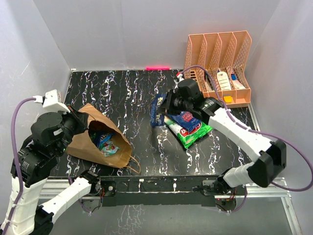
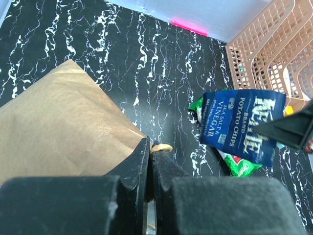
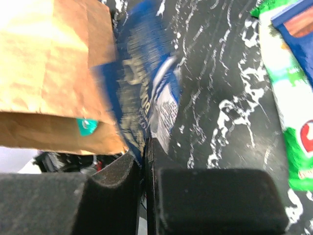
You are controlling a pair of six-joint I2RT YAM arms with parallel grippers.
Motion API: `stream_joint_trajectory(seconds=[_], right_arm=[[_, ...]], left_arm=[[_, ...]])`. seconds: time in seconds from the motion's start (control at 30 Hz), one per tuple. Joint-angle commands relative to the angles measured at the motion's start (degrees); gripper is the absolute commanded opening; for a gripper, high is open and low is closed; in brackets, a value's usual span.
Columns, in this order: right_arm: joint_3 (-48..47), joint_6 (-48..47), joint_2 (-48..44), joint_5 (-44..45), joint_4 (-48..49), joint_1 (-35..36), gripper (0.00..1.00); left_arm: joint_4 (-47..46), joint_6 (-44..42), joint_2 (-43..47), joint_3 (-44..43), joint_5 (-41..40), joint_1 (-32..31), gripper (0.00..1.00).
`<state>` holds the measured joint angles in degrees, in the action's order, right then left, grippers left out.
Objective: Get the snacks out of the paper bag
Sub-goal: Place the snack at the center of the board.
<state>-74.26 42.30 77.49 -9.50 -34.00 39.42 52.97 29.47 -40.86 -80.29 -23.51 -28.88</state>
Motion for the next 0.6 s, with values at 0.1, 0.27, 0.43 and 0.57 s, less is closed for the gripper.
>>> stream_joint_trajectory(seconds=[0.1,0.27,0.43,0.57], right_arm=[[-3.37,14.63,9.16,-18.73,29.25,-10.61,0.07],[-7.14,19.75,17.08,-21.64,36.49,-14.9,0.07],[-6.65,23.17,20.42,-18.07,40.61,-17.32,0.07],[-3.36,24.1,21.5,-13.46,42.9,-19.24,0.07]], left_arm=[[-1.16,0.09,0.01,-4.0,-0.61,-0.21,0.0],[-0.91,-0.04,-0.29,-4.82,-0.03,-0.2,0.0],[0.11,-0.61,-0.3,-5.57,-0.39,-0.19,0.0],[0.51,-1.14,-0.61,-6.51,-0.4,-0.2,0.0]])
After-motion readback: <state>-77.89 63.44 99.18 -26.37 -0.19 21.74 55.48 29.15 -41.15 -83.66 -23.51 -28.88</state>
